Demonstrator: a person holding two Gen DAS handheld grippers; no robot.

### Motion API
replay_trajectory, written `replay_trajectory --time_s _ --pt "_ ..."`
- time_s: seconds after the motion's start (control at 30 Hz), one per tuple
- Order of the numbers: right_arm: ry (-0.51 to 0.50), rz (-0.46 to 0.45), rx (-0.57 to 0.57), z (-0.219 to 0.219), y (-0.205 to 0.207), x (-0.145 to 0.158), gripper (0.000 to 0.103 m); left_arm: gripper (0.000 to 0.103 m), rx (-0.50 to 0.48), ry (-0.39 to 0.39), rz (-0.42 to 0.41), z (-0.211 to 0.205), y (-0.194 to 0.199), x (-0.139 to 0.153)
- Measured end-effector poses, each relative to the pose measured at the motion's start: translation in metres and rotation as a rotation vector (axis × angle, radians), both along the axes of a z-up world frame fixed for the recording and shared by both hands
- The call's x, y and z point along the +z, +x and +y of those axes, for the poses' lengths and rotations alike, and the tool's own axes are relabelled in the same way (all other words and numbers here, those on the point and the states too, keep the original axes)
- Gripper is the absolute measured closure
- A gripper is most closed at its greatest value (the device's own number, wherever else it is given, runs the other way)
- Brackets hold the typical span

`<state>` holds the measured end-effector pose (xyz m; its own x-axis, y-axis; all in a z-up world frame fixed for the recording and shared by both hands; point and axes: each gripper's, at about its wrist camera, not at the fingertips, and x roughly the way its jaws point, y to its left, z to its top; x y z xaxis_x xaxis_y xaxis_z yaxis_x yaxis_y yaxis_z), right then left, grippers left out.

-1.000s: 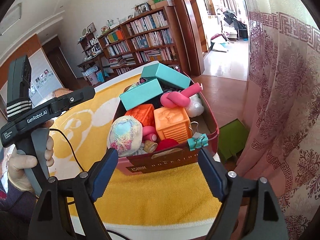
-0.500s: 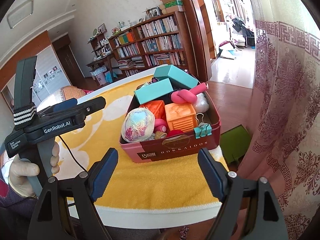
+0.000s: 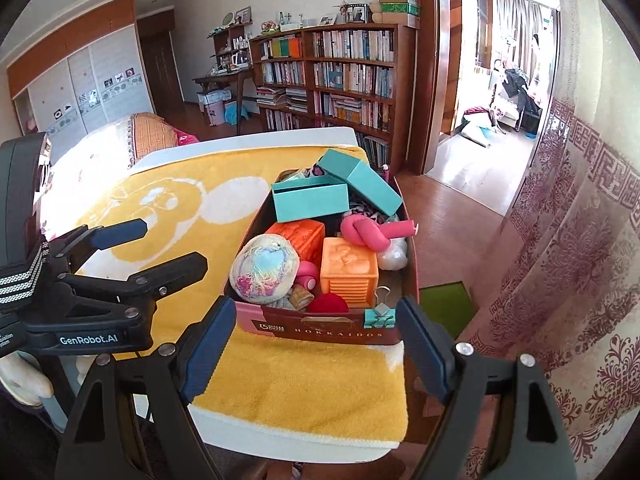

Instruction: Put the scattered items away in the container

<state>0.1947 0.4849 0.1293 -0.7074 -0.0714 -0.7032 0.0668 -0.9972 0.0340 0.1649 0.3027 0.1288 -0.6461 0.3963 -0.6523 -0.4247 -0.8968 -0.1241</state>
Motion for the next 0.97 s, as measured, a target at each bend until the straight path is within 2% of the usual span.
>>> replay_trajectory --time_s 0.1,0.23,0.53,0.77,0.97 --pt "0.027 -0.012 -0.008 0.006 -0.005 0.006 0.018 0.001 0.001 0.005 -0.004 0.001 0.001 0.007" --pt "-0.009 -0.052 0.005 0.014 -0.011 0.013 0.018 0.001 -0.009 0.012 -0.024 0.006 -0.001 0.013" --pt "-0.062 -0.163 0.037 0.032 -0.041 0.021 0.018 0.001 -0.026 0.036 -0.135 0.021 -0.017 0.007" --pt "-0.049 -0.194 0.01 0.035 -0.053 0.008 0.018 0.001 -0.035 0.015 -0.15 0.027 -0.026 -0.006" --pt "0.004 -0.214 0.002 0.031 -0.054 -0.002 0.018 0.001 -0.024 -0.002 -0.144 0.025 -0.031 -0.011"
